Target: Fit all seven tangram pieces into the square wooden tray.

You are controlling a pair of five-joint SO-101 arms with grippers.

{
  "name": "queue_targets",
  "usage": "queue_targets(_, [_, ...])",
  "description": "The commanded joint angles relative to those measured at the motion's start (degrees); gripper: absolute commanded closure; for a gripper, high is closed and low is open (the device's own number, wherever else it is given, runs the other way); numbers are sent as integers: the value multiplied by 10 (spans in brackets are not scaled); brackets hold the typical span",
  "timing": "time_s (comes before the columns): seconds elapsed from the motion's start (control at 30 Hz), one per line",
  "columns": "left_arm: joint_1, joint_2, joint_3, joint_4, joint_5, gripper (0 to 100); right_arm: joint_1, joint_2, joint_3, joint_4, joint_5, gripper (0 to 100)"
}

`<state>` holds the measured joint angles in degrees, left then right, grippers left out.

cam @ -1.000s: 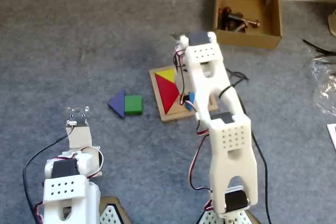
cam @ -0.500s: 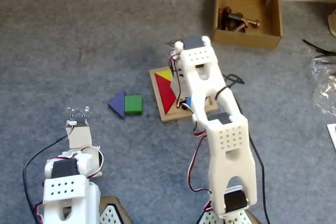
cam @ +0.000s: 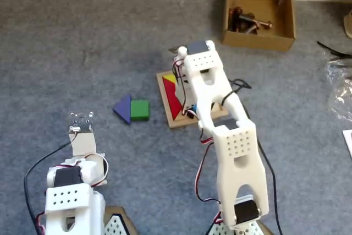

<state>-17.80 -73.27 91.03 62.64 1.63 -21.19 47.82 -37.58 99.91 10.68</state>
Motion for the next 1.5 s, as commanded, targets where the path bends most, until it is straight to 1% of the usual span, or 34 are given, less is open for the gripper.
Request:
queue_targets(0.0, [-13,-2,0,8,4,995,7,15,-20,5,8,898])
queue_targets(0.13, [-13,-2,0,8,4,995,7,13,-34,8,39,932])
queue_targets(0.37, [-13,-2,0,8,4,995,13,13,-35,8,41,935])
queue_targets(0.63, [-13,-2,0,8,4,995,53,12,-39,5,42,935])
queue_targets(0.73, [-13,-2,0,8,4,995,63,15,-74,6,42,935])
queue_targets(0.93, [-13,-2,0,8,4,995,58,17,-103,5,42,935])
queue_targets(1.27, [-13,-2,0,8,4,995,56,17,-100,-36,43,935])
queue_targets(1.47, [-13,-2,0,8,4,995,56,16,-100,-32,43,933])
